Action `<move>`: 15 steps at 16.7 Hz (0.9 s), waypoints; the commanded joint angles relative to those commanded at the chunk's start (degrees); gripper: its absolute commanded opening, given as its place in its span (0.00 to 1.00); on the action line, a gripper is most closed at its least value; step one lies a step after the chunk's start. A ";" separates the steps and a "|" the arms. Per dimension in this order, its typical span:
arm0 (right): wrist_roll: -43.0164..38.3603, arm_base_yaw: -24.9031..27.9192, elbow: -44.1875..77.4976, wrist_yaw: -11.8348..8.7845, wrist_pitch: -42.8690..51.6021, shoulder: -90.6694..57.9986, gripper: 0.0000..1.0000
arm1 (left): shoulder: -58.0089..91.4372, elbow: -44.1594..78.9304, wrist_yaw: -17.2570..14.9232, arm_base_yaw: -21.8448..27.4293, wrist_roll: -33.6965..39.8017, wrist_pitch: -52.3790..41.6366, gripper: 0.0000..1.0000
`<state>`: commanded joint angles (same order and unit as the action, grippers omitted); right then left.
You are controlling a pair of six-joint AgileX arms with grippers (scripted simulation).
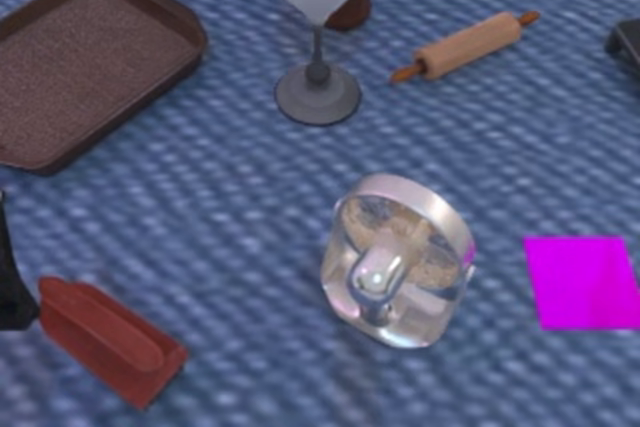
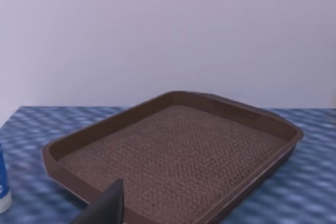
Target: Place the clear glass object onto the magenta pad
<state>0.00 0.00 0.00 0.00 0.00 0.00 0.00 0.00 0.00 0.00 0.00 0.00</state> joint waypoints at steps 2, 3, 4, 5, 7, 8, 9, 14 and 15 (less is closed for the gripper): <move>0.00 0.00 0.00 0.00 0.00 0.00 1.00 | 0.00 0.00 0.00 0.00 0.00 0.00 1.00; 0.14 0.26 0.55 -0.01 0.56 -0.57 1.00 | 0.00 0.00 0.00 0.00 0.00 0.00 1.00; 0.42 0.78 1.70 -0.01 1.71 -1.75 1.00 | 0.00 0.00 0.00 0.00 0.00 0.00 1.00; 0.81 1.54 3.44 0.00 3.45 -3.53 1.00 | 0.00 0.00 0.00 0.00 0.00 0.00 1.00; 1.87 3.67 8.59 0.05 8.42 -8.91 1.00 | 0.00 0.00 0.00 0.00 0.00 0.00 1.00; 2.49 4.99 12.01 0.09 11.50 -12.50 1.00 | 0.00 0.00 0.00 0.00 0.00 0.00 1.00; 3.15 6.45 15.99 0.13 14.88 -16.66 1.00 | 0.00 0.00 0.00 0.00 0.00 0.00 1.00; 6.74 15.24 42.54 0.21 34.17 -43.66 1.00 | 0.00 0.00 0.00 0.00 0.00 0.00 1.00; 7.48 17.16 48.73 0.19 38.20 -49.73 1.00 | 0.00 0.00 0.00 0.00 0.00 0.00 1.00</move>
<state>7.48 17.16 48.73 0.19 38.20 -49.73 0.00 0.00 0.00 0.00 0.00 0.00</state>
